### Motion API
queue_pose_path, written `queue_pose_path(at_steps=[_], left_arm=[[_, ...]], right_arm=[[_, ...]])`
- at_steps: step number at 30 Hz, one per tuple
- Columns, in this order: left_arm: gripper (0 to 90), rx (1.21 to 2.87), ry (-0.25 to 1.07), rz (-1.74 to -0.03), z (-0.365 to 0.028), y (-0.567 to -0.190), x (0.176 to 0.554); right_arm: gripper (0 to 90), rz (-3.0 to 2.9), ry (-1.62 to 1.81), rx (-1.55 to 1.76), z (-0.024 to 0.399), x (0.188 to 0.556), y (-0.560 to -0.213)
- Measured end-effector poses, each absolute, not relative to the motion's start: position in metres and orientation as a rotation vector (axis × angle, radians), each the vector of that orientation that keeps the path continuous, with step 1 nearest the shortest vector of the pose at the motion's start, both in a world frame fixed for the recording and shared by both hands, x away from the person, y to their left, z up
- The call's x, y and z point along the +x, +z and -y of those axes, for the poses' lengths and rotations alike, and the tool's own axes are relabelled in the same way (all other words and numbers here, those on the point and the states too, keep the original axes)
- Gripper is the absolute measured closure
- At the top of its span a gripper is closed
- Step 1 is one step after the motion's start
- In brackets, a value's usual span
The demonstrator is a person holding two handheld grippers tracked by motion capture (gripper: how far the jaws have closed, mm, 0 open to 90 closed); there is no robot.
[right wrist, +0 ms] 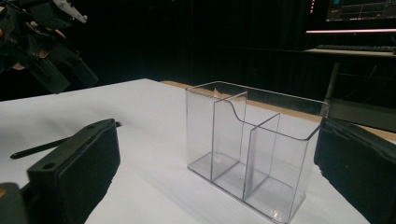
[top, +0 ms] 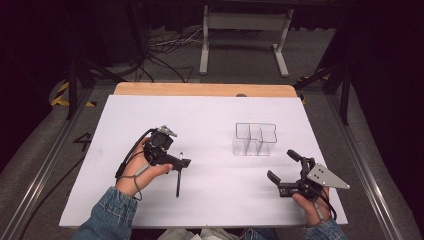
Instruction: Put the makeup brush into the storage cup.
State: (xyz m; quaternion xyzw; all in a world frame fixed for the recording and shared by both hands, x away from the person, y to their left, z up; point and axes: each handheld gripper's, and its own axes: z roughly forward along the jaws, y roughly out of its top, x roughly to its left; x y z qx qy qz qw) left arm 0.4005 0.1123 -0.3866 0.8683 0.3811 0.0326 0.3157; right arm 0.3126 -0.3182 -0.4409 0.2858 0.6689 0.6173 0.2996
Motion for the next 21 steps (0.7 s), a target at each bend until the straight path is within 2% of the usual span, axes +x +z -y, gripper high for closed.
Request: queue_pose_path(at_steps=[4, 14, 21], left_arm=[[7.1, 2.334, 0.074, -1.029, -0.108, -0.392, 0.402], [7.8, 2.370, 0.055, -1.109, -0.105, -0.407, 0.409], [13.3, 2.448, 0.039, -1.110, -0.100, -0.416, 0.410]], right_arm=[[1.1, -1.772, 1.646, 0.755, 0.319, 0.312, -0.440], [1.1, -1.772, 1.656, 0.750, 0.320, 0.311, -0.440], [1.0, -1.763, 1.654, 0.754, 0.321, 0.309, -0.440]])
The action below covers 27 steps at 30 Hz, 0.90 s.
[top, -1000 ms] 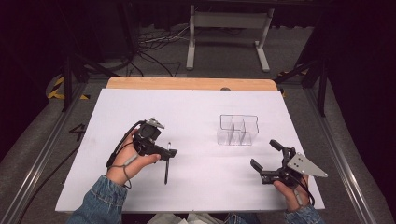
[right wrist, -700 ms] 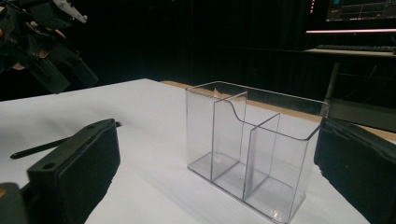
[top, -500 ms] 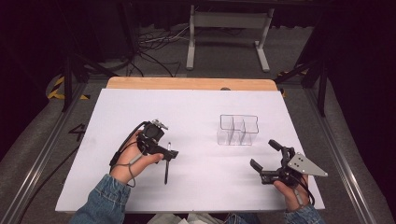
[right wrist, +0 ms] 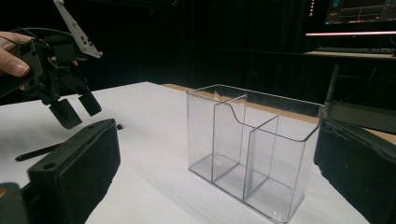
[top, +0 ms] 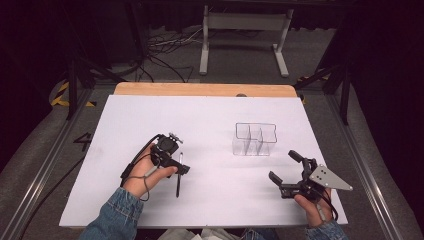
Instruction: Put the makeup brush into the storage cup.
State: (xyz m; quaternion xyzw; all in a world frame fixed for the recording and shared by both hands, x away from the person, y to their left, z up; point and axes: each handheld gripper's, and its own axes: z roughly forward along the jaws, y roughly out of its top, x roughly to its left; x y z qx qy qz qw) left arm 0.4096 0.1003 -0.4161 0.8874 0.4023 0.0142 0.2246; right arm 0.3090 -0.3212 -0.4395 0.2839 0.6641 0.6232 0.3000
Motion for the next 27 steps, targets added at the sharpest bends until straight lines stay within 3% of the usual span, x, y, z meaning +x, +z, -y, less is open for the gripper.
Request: queue_pose_path(at_steps=[27], left_arm=[[26.8, 2.550, -0.004, -1.133, -0.0958, -0.4259, 0.4093]], right_arm=[[0.9, -1.756, 1.654, 0.758, 0.3225, 0.3082, -0.4388]])
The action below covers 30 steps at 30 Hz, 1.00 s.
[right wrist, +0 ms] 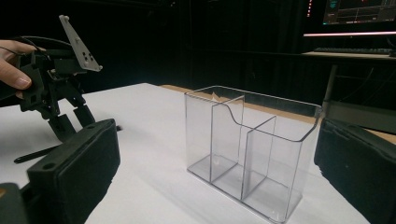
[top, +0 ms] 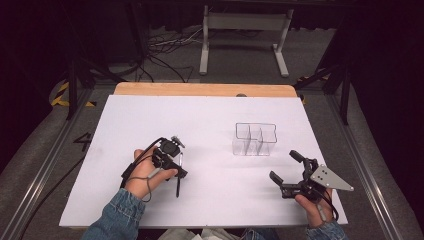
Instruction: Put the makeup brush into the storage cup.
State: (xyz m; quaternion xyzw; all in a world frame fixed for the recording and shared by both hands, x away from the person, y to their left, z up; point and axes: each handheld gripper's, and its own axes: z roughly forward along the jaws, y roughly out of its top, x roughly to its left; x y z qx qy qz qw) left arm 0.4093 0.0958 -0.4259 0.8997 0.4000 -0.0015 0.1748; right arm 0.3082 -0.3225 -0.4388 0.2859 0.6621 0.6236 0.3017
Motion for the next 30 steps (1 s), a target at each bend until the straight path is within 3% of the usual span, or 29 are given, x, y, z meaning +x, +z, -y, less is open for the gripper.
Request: queue_pose_path(at_steps=[10, 22, 30], left_arm=[[31.9, 2.573, -0.021, -1.130, -0.0939, -0.4286, 0.4083], [48.6, 2.593, 0.008, -1.128, -0.0935, -0.4277, 0.4057], [51.7, 2.618, -0.011, -1.118, -0.0912, -0.4265, 0.4038]], right_arm=[[0.5, -1.751, 1.650, 0.762, 0.3226, 0.3084, -0.4388], [0.8, -1.754, 1.647, 0.764, 0.3229, 0.3086, -0.4397], [0.9, -1.761, 1.657, 0.772, 0.3228, 0.3087, -0.4407]])
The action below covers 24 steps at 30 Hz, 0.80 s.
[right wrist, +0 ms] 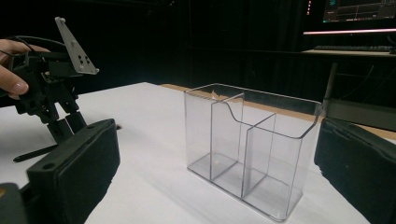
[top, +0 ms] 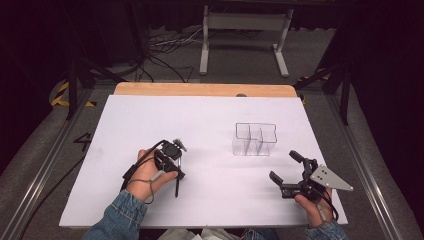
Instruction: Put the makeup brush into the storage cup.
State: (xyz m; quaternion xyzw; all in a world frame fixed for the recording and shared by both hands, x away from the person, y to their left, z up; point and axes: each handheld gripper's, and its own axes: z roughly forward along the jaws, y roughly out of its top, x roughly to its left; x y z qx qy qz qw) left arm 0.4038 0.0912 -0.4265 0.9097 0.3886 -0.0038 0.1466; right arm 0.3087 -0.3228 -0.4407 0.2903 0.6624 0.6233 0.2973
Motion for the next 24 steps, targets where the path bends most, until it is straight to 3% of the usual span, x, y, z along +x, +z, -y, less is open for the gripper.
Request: queue_pose_path(at_steps=[11, 24], left_arm=[[53.4, 2.667, 0.006, -1.136, -0.0846, -0.4257, 0.3995], [76.1, 2.683, 0.080, -1.202, -0.0842, -0.4249, 0.3969]], right_arm=[[1.1, -1.758, 1.669, 0.790, 0.3241, 0.3089, -0.4418], [1.3, -1.758, 1.664, 0.788, 0.3239, 0.3092, -0.4420]])
